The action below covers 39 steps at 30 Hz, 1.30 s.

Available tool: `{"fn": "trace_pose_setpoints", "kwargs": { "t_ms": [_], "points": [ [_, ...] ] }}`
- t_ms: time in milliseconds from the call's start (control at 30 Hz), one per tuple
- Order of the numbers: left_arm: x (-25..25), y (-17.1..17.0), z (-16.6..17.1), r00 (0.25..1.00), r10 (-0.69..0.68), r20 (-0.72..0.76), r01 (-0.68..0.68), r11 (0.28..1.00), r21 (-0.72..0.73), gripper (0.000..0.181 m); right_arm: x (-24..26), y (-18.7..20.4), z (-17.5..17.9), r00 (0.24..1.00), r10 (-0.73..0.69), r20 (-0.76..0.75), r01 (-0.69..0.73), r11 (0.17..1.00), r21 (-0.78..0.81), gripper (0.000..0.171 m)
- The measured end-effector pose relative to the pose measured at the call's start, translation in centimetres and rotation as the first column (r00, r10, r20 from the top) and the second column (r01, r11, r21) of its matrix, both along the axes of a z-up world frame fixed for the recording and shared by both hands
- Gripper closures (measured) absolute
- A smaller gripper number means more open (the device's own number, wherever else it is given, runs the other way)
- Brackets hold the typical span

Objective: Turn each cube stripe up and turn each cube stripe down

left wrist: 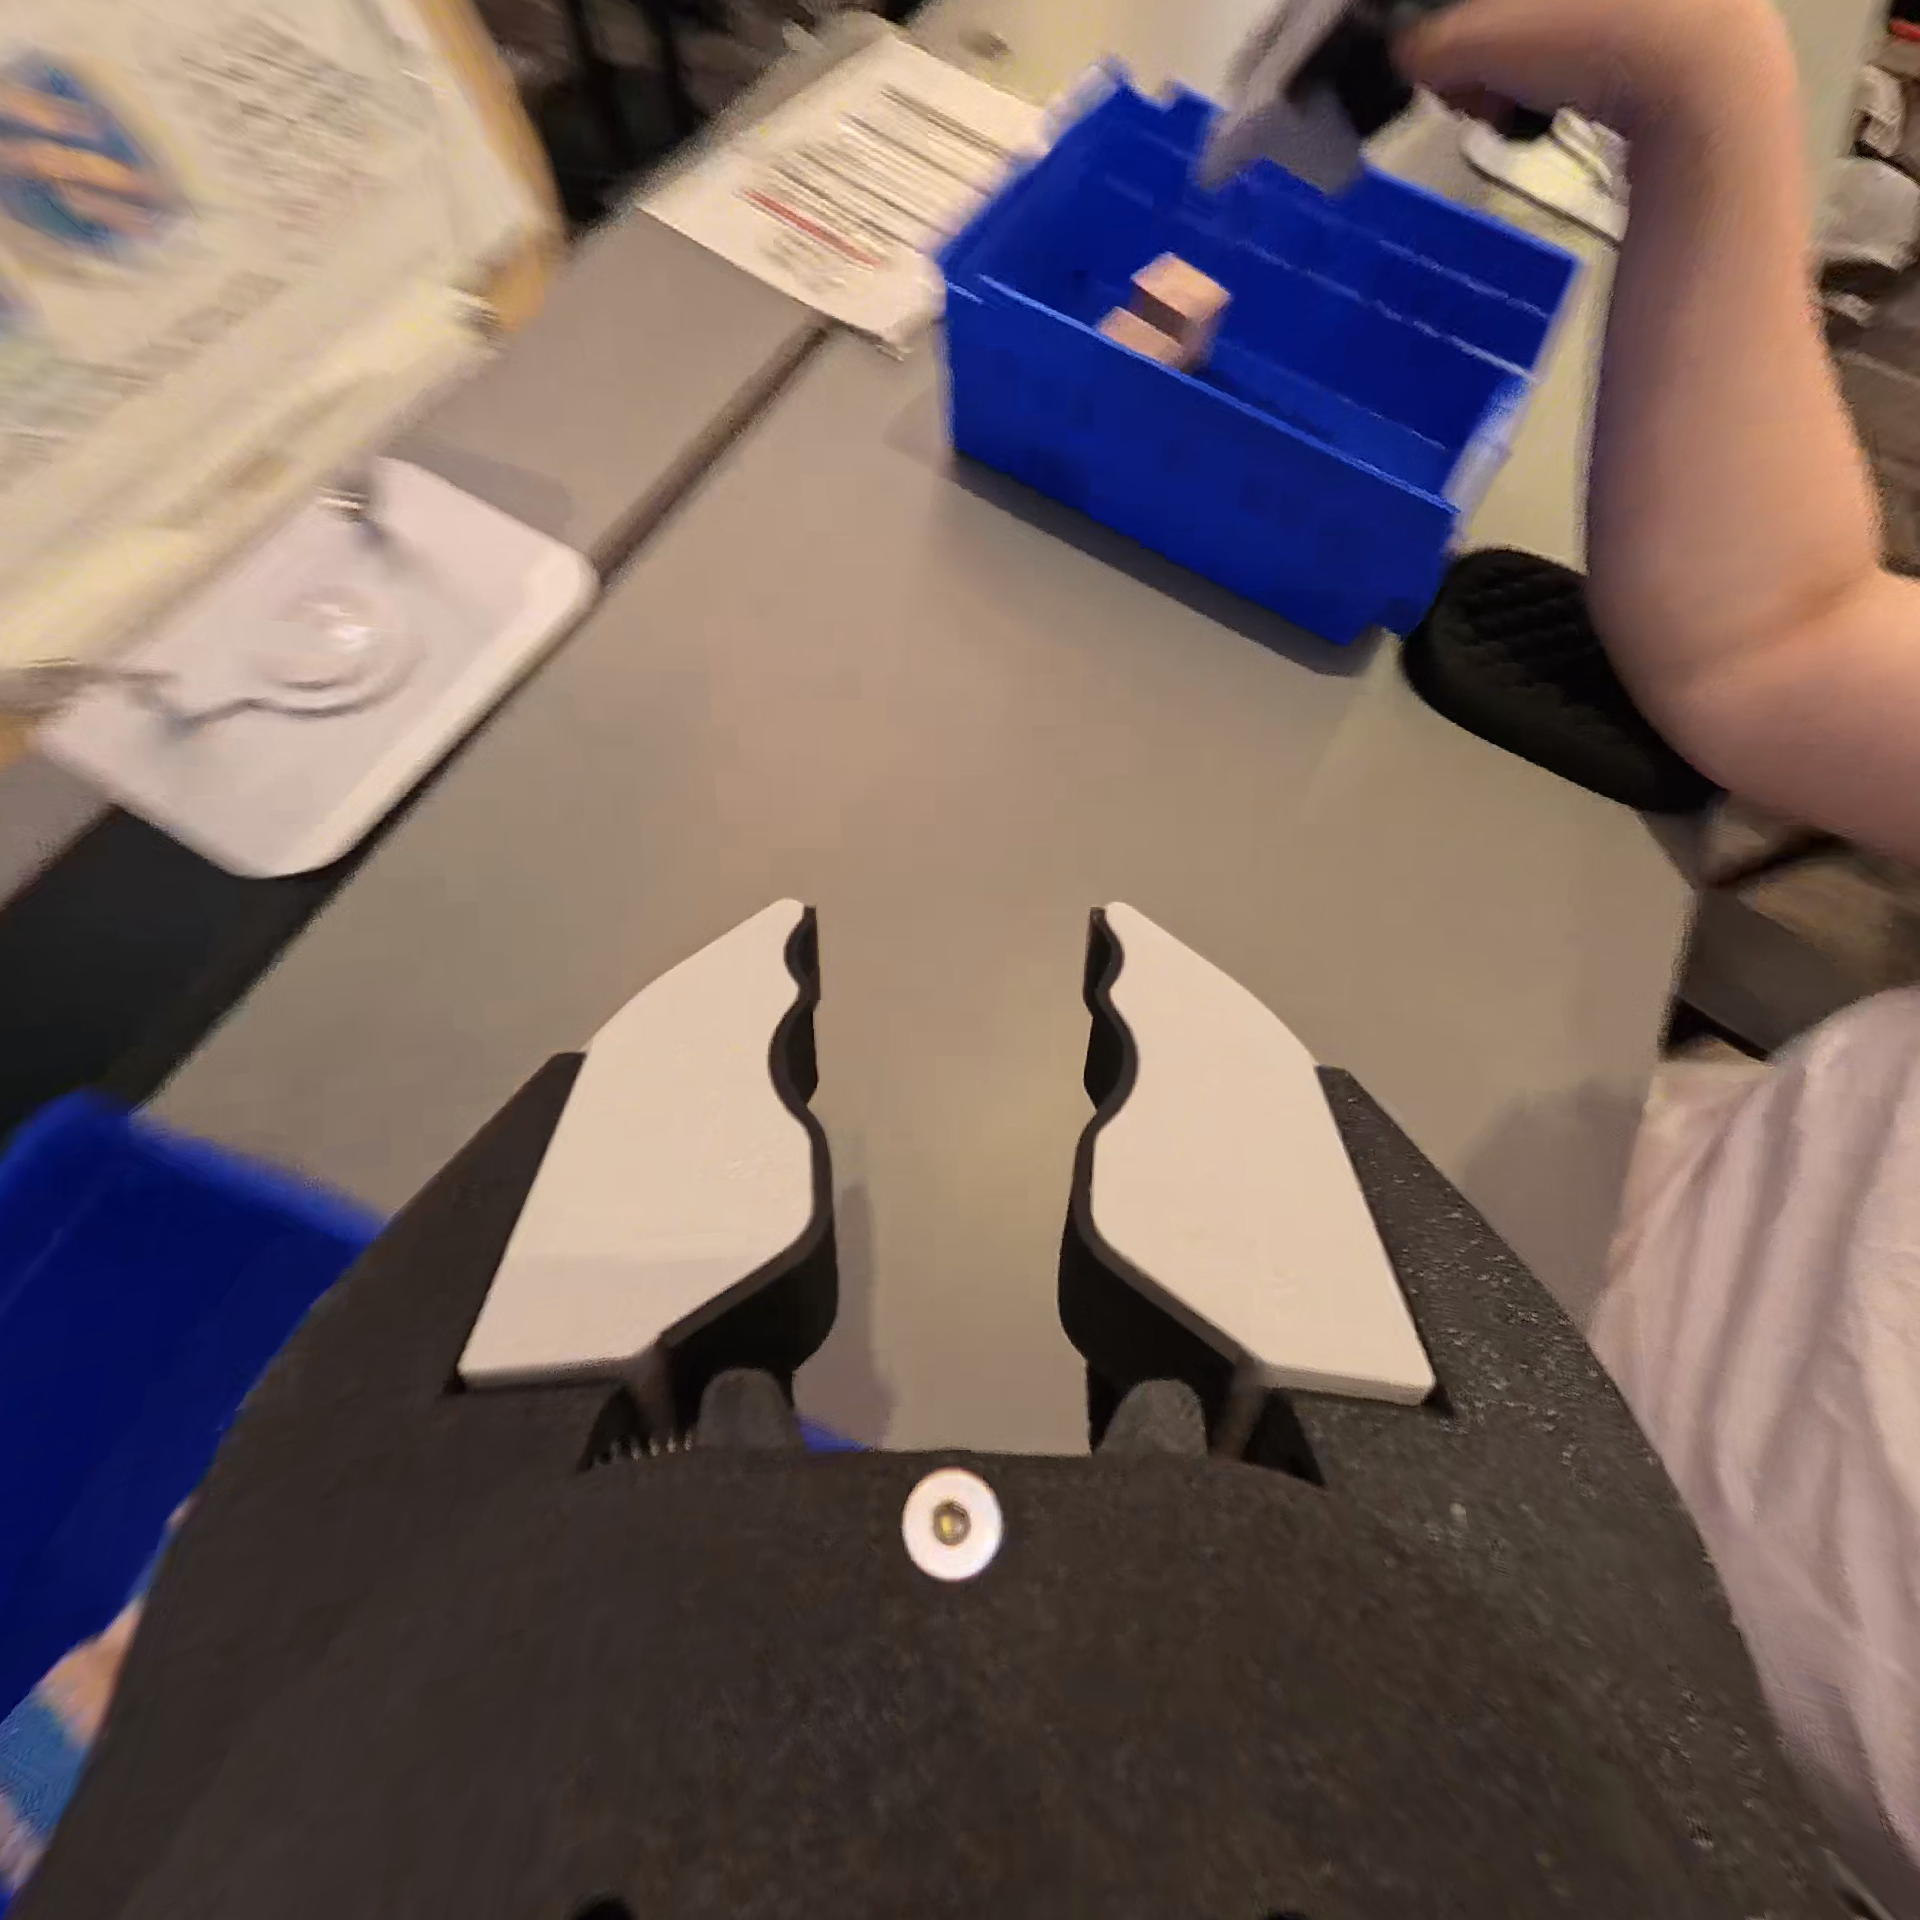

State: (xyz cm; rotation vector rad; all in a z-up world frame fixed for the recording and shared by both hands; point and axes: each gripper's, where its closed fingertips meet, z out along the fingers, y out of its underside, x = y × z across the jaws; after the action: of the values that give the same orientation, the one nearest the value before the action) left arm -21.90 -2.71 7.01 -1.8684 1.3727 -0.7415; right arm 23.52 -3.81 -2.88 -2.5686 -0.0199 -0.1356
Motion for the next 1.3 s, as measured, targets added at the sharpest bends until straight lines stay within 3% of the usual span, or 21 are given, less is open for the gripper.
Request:
{"fn": "trace_pose_setpoints", "kwargs": {
  "t_ms": [100, 200, 267, 433, 600, 667, 833, 967, 1200, 1300],
  "points": [
    [-6.1, 3.7, 4.1, 0.963, 0.235, 0.130, -0.252, 0.957, 0.141, 0.132, -1.3, 0.3, 1.3, 0.998, 0.055, -0.003, -0.055, 0.997, 0.056, 0.119],
    [-12.6, 6.7, 6.0, 0.881, 0.406, 0.244, -0.466, 0.834, 0.295, 0.129, -1.5, 0.6, 1.5, 0.998, 0.068, 0.001, -0.068, 0.995, 0.068, 0.119],
    [-15.5, 8.7, 5.6, 0.840, 0.450, 0.302, -0.539, 0.750, 0.383, 0.134, -1.3, 0.4, 0.8, 0.998, 0.058, 0.014, -0.058, 0.998, 0.030, 0.118],
    [-17.6, 13.0, -2.2, 0.832, 0.554, 0.041, -0.548, 0.807, 0.220, 0.138, -1.2, 0.2, -0.6, 0.998, 0.058, 0.034, -0.057, 0.998, -0.039, 0.118],
    [-15.6, 15.7, -7.1, 0.862, 0.507, 0.000, -0.504, 0.856, 0.113, 0.137, -1.3, 0.3, -1.2, 0.997, 0.068, 0.023, -0.067, 0.996, -0.057, 0.119],
    [-15.3, 16.5, -9.9, 0.842, 0.536, -0.054, -0.538, 0.843, -0.012, 0.134, -1.2, 0.2, -1.4, 0.998, 0.066, 0.017, -0.065, 0.996, -0.062, 0.119],
    [-13.5, 17.1, -15.4, 0.775, 0.598, -0.207, -0.632, 0.719, -0.290, 0.133, -0.9, 0.1, -2.0, 0.998, 0.058, 0.017, -0.056, 0.995, -0.086, 0.118],
    [-13.4, 17.7, -17.5, 0.713, 0.632, -0.304, -0.698, 0.679, -0.228, 0.131, -0.9, 0.0, -2.1, 0.998, 0.061, 0.016, -0.059, 0.994, -0.093, 0.118],
    [-14.4, 18.0, -18.1, 0.604, 0.672, -0.429, -0.748, 0.664, -0.013, 0.134, -1.2, -0.2, -2.6, 0.997, 0.079, 0.023, -0.075, 0.990, -0.121, 0.118],
    [-14.4, 17.8, -18.0, 0.597, 0.670, -0.441, -0.749, 0.662, -0.007, 0.138, -1.3, -0.1, -2.6, 0.996, 0.081, 0.030, -0.077, 0.989, -0.127, 0.119]
  ]
}}
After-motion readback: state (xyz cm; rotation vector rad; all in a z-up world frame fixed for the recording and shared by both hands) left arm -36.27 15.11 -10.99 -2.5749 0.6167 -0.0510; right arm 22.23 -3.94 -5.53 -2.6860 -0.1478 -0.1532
